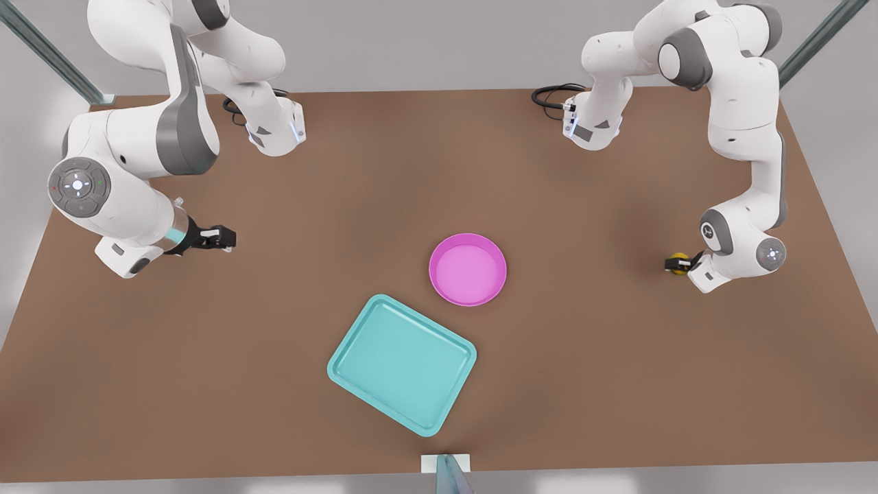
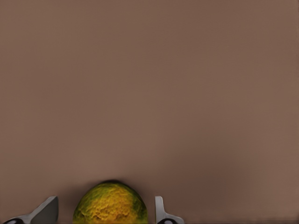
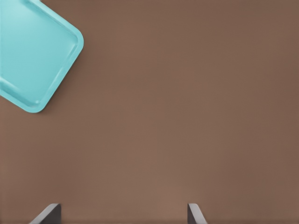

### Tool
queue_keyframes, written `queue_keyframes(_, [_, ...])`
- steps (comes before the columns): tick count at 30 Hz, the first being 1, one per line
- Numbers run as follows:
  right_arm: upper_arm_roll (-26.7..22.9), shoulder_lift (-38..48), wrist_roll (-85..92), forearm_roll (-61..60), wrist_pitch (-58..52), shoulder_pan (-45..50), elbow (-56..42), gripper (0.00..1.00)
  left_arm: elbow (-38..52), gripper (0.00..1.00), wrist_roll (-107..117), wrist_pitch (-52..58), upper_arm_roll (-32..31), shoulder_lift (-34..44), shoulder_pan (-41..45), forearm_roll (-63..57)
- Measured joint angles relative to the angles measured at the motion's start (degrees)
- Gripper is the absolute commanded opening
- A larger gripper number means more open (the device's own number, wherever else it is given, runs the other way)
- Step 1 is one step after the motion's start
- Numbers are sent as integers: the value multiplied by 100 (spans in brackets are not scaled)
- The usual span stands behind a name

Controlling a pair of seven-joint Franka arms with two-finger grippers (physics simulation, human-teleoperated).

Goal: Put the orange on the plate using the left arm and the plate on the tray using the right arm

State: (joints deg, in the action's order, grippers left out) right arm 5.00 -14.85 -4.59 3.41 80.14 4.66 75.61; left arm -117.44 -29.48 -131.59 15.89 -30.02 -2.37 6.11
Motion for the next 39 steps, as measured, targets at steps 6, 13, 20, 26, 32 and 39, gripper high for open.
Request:
queue_keyframes(6, [0, -7, -27, -25, 7, 0, 0, 100, -30, 100, -203, 113, 2, -55, -1, 2])
queue_keyframes(13, [0, -9, -49, -37, 11, 0, 0, 100, -18, 68, -340, 134, 7, -87, 0, -12])
queue_keyframes(20, [0, -20, -63, -42, 12, -6, 0, 100, 10, 70, -226, 382, 22, 584, 854, -52])
queue_keyframes(26, [-8, -21, -72, -78, 7, -17, 8, 100, 993, 69, 725, 923, -279, 517, 3938, -28])
queue_keyframes(32, [-9, -25, -79, -96, 5, -9, 12, 100, 2817, 69, 2325, 1327, -1249, -720, 4309, 20])
queue_keyframes(39, [-1, -214, -88, -196, -2, 33, 30, 100, 2953, 100, 3718, 1592, -1285, -703, 4281, 73])
